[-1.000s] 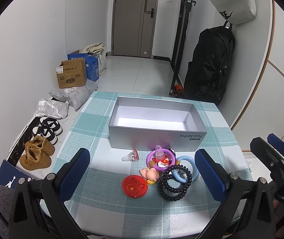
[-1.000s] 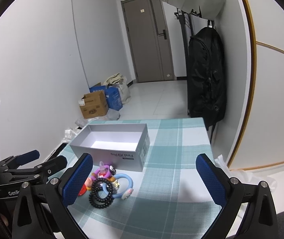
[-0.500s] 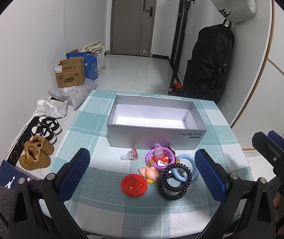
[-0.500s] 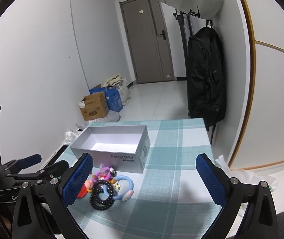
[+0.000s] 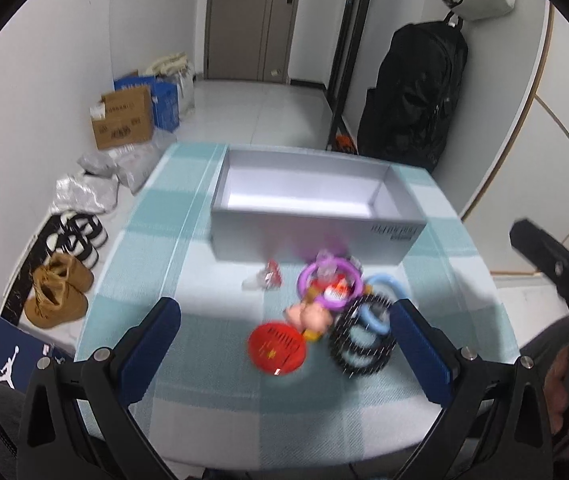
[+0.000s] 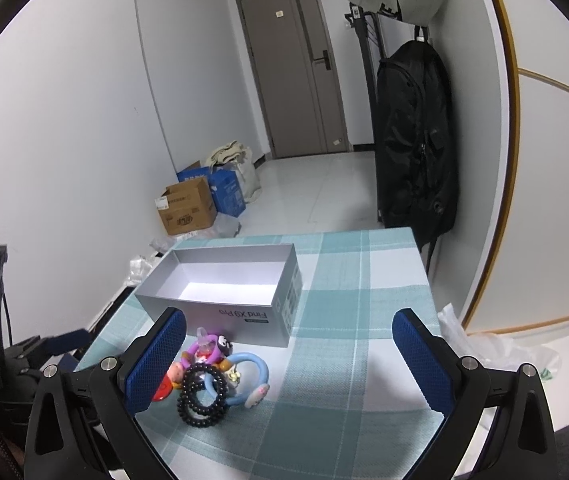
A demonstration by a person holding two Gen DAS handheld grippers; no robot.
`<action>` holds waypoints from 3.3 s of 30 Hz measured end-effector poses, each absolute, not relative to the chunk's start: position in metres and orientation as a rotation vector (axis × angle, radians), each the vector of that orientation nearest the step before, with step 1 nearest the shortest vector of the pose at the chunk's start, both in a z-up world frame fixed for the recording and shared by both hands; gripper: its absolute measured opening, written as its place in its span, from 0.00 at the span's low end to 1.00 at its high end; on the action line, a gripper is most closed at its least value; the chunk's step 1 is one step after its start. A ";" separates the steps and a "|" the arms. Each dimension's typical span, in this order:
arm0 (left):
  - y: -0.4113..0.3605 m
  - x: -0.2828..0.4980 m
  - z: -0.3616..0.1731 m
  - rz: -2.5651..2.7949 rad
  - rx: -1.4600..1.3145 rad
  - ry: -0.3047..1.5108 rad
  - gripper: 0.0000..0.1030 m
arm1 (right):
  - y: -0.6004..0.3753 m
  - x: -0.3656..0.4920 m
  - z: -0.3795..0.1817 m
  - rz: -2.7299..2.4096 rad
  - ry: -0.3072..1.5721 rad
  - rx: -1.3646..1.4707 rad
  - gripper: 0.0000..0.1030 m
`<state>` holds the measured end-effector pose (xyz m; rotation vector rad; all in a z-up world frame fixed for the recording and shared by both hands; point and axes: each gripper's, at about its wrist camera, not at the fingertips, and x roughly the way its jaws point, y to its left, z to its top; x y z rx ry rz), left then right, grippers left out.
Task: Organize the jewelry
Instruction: 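Move the left gripper to the red China disc while the right gripper approaches the black bead bracelet, then grasp the red China disc with the left gripper while the right gripper grasps the black bead bracelet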
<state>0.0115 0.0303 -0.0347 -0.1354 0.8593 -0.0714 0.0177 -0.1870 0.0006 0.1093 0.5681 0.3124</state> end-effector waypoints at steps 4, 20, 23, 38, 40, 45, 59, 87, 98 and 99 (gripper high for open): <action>0.038 0.010 -0.049 -0.106 -0.117 0.950 0.99 | -0.184 0.026 -0.005 0.314 0.596 0.112 1.00; 0.019 0.029 -0.072 -0.140 0.058 1.089 0.74 | -0.177 0.050 -0.017 0.327 0.669 0.145 1.00; 0.012 0.031 -0.068 -0.166 0.088 1.077 0.63 | -0.178 0.054 -0.018 0.330 0.677 0.161 1.00; 0.028 0.032 -0.060 -0.220 -0.007 1.063 0.36 | -0.171 0.056 -0.023 0.346 0.734 0.130 1.00; 0.032 0.031 -0.056 -0.213 -0.036 1.053 0.36 | -0.167 0.052 -0.025 0.367 0.743 0.110 1.00; 0.040 0.028 -0.040 -0.206 -0.104 1.000 0.36 | -0.148 0.039 -0.032 0.446 0.772 0.040 1.00; 0.058 0.030 -0.019 -0.174 -0.132 0.895 0.36 | -0.113 0.036 -0.065 0.499 0.853 -0.091 0.56; 0.054 0.036 -0.020 -0.192 -0.180 0.900 0.36 | -0.125 0.037 -0.049 0.572 0.842 0.016 0.09; 0.052 0.064 0.000 -0.237 -0.244 0.869 0.36 | -0.144 0.064 -0.001 0.590 0.706 0.133 0.09; 0.051 0.067 0.002 -0.241 -0.243 0.865 0.36 | -0.144 0.068 0.001 0.593 0.703 0.132 0.09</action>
